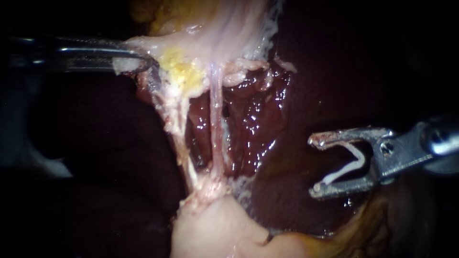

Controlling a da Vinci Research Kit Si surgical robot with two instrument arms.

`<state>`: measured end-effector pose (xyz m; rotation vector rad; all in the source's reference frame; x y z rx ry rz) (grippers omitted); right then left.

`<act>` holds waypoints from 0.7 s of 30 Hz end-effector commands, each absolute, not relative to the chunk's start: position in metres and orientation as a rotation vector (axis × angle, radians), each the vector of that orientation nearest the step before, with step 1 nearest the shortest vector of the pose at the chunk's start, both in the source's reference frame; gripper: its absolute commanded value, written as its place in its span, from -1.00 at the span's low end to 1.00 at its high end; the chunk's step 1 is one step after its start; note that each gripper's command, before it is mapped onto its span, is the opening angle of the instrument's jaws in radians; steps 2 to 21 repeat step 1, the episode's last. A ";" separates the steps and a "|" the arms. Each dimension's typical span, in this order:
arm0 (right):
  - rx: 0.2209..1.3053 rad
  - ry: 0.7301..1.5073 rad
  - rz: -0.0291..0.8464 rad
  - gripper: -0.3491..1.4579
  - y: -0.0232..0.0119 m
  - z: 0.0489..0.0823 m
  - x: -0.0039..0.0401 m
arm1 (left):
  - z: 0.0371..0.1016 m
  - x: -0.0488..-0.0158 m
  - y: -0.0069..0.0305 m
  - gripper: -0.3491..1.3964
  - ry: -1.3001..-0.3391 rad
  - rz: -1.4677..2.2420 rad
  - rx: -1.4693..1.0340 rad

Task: Grabbing gallbladder

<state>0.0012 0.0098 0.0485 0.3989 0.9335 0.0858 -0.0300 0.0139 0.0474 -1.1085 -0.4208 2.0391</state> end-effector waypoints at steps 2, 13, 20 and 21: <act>0.399 0.933 0.086 -0.11 0.0098 0.0485 0.0012 | 0.0475 -0.0301 0.0138 -1.00 -0.419 2.040 -1.108; 0.399 0.933 0.086 -0.11 0.0098 0.0485 0.0012 | 0.0475 -0.0301 0.0138 -1.00 -0.419 2.040 -1.108; 0.399 0.933 0.086 -0.11 0.0098 0.0485 0.0012 | 0.0475 -0.0301 0.0138 -1.00 -0.419 2.040 -1.108; 0.399 0.933 0.086 -0.11 0.0098 0.0485 0.0012 | 0.0475 -0.0301 0.0138 -1.00 -0.419 2.040 -1.108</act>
